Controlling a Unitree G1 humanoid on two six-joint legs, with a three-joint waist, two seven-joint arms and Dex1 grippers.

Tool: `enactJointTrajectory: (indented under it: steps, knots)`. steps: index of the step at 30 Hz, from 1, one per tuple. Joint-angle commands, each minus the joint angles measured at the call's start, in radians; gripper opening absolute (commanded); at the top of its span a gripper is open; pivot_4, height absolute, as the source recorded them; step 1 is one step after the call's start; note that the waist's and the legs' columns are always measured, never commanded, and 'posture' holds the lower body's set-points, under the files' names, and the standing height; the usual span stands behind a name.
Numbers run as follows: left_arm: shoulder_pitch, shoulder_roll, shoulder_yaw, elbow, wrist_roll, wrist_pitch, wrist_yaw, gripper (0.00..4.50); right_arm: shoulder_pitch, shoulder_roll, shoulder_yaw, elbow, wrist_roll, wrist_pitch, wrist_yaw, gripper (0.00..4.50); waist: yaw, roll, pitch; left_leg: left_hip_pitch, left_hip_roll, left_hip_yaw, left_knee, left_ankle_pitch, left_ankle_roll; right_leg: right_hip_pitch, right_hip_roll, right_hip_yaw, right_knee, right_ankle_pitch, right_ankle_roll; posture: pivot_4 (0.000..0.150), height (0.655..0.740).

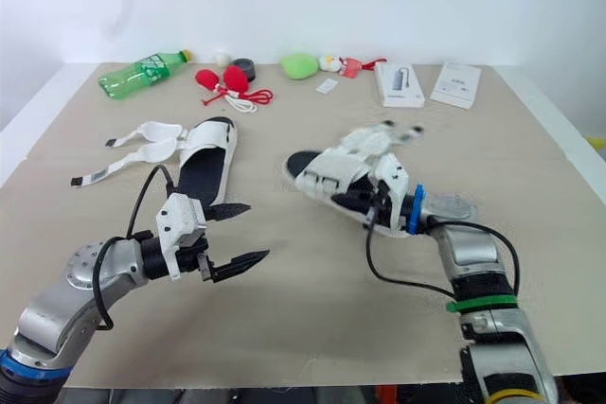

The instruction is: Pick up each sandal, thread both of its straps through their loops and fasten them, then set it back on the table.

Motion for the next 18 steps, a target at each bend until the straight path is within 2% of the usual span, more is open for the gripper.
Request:
enactJointTrajectory:
  steps: [1,5,10,18]
  knots:
    - [-0.007,0.019,0.019,-0.012,-0.026,-0.044,-0.050,4.50,0.057,-0.074,0.036,-0.138,0.055,-0.089,0.236,0.13,-0.001,0.000,0.000,0.000,0.000,0.000,0.000,0.000,0.000,0.000,0.000,0.000,0.000,0.000,0.000,0.150,0.7400]
    - [-0.009,0.038,0.017,0.001,-0.027,-0.062,-0.092,4.50,0.057,-0.120,0.107,-0.152,0.080,-0.215,0.348,0.13,-0.007,0.000,0.000,0.001,0.001,0.001,0.000,-0.001,0.000,0.000,0.000,0.001,0.000,0.000,-0.001,0.150,0.7400]
    - [-0.005,0.053,0.013,0.007,-0.025,-0.062,-0.119,4.50,0.011,-0.144,0.200,-0.140,0.118,-0.261,0.351,0.13,-0.007,-0.001,0.000,0.001,0.001,0.002,0.003,0.000,0.000,-0.001,0.000,0.002,0.000,0.002,-0.002,0.150,0.7400]
    - [0.037,0.066,0.004,0.013,0.008,-0.087,-0.134,4.50,-0.045,-0.145,0.258,-0.053,0.123,-0.289,0.351,0.13,-0.004,-0.001,0.001,0.001,0.001,0.004,0.002,-0.001,0.000,-0.003,0.000,0.003,0.000,0.002,-0.001,0.150,0.7400]
